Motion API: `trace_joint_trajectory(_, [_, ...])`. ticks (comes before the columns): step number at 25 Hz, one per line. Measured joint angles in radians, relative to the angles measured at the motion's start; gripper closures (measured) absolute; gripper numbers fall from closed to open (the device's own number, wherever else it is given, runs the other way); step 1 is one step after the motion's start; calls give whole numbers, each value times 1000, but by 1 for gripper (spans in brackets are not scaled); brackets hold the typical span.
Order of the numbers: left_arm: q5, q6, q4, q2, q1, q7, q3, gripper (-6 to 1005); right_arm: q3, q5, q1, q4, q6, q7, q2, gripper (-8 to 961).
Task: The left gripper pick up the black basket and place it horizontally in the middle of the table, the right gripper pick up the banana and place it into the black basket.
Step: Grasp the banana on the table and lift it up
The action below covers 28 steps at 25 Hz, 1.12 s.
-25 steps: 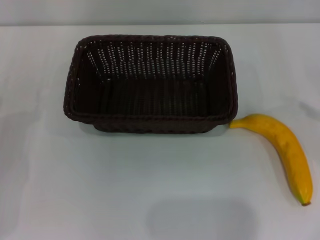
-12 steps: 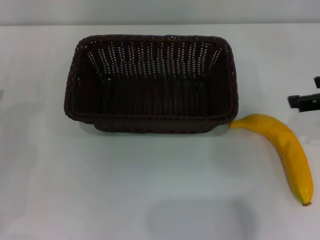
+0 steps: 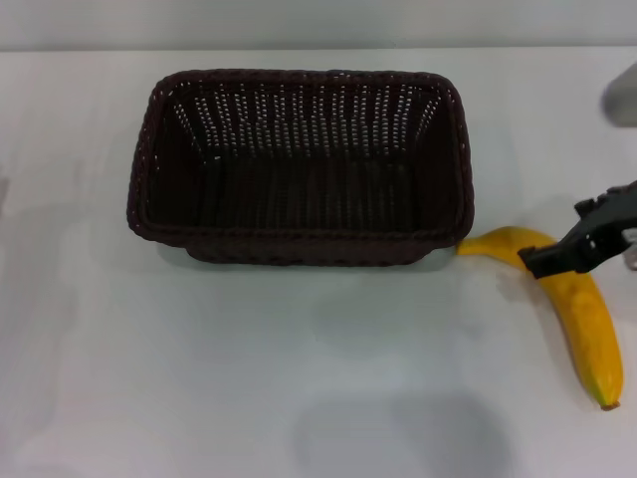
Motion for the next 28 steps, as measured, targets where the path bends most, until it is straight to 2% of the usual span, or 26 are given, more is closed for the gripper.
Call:
trace_joint_trajectory(5, [0,2,-1,0,3,0,1,224,-38,-39,4,66,-39,30,1,96])
trace_joint_trajectory(15, [4,9,-22,1,1,-3,6,224,-46,-45,15,205,-123,31,2,115])
trace_joint_trajectory(26, [3,11,-23,3,2,-9,8,223,-57,-57,74,325,-142,24,2,151])
trace_joint_trajectory(28, [3,11,-23,3,2,-10,8,223,-57,-62,79,330,-143,23,2,206])
